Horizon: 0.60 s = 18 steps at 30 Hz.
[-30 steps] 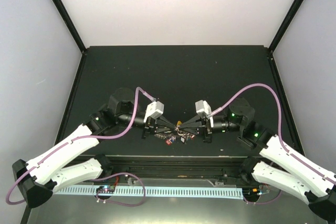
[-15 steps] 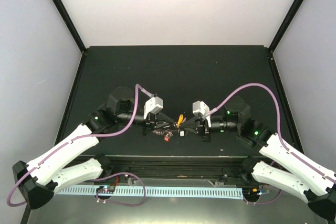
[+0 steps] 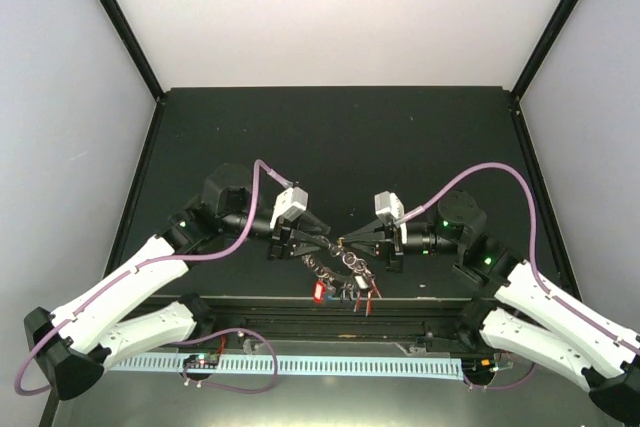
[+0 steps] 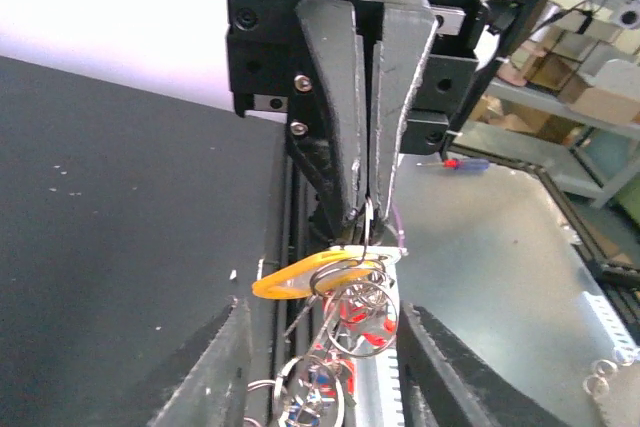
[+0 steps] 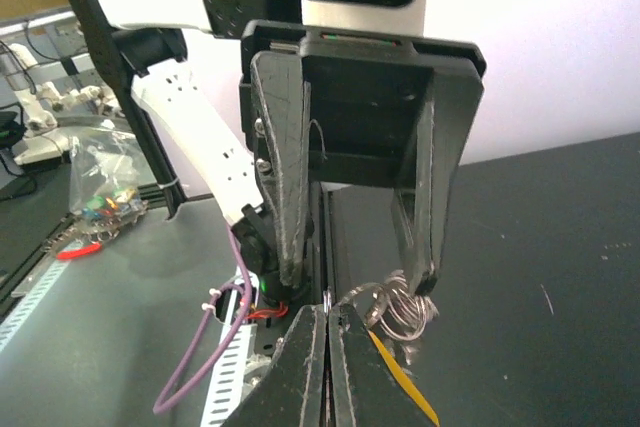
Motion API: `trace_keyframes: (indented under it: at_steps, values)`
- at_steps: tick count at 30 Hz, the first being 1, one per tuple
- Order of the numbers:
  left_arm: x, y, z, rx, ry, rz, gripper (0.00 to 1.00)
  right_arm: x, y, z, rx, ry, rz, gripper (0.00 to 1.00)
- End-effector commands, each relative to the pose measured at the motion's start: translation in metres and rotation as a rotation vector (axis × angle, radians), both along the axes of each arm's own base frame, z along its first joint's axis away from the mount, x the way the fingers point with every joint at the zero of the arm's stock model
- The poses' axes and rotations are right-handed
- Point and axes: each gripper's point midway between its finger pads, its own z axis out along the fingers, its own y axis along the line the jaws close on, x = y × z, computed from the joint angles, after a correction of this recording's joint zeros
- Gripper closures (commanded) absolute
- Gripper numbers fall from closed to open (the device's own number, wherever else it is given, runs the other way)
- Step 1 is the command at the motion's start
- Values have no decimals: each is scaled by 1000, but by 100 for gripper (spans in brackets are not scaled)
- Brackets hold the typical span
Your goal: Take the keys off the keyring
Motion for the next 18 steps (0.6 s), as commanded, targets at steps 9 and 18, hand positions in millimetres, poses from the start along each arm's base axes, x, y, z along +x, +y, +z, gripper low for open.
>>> trace_keyframes:
  at_steps: [9, 18]
  values:
    - [-23, -10, 8, -49, 0, -147, 45, -24, 8, 31, 123, -12, 190, 99]
    - [-26, -10, 6, -41, -6, -154, 68, -25, 10, 34, 130, -6, 209, 99]
